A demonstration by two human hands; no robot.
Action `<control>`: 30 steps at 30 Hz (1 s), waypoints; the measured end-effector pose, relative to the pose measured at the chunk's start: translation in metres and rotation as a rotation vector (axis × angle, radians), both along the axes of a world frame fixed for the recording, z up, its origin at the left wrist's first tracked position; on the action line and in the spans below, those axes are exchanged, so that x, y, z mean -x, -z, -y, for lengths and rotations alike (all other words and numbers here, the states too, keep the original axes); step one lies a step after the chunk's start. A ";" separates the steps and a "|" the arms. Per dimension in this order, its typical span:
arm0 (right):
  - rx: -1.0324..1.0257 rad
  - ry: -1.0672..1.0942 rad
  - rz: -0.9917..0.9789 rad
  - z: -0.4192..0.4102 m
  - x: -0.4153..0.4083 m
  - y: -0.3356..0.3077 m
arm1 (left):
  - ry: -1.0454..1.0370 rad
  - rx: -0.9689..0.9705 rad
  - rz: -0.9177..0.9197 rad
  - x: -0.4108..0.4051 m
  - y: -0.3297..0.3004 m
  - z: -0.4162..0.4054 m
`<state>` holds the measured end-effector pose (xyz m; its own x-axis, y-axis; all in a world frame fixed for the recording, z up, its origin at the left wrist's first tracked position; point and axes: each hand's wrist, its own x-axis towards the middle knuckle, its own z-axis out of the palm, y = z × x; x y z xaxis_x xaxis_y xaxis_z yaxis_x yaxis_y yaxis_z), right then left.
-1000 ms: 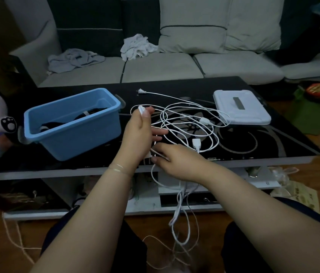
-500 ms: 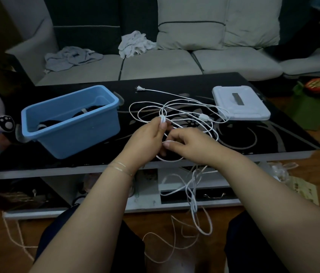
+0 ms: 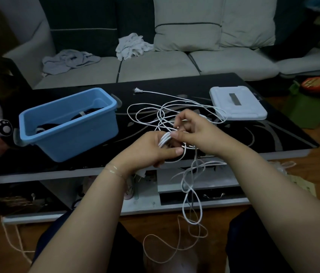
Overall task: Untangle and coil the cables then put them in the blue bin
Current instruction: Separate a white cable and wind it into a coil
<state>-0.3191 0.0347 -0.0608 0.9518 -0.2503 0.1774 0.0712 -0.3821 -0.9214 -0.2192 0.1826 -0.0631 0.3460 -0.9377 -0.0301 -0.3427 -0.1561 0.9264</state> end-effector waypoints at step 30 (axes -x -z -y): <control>0.431 -0.018 -0.250 -0.032 -0.008 0.040 | -0.381 0.559 -0.686 0.006 -0.005 0.006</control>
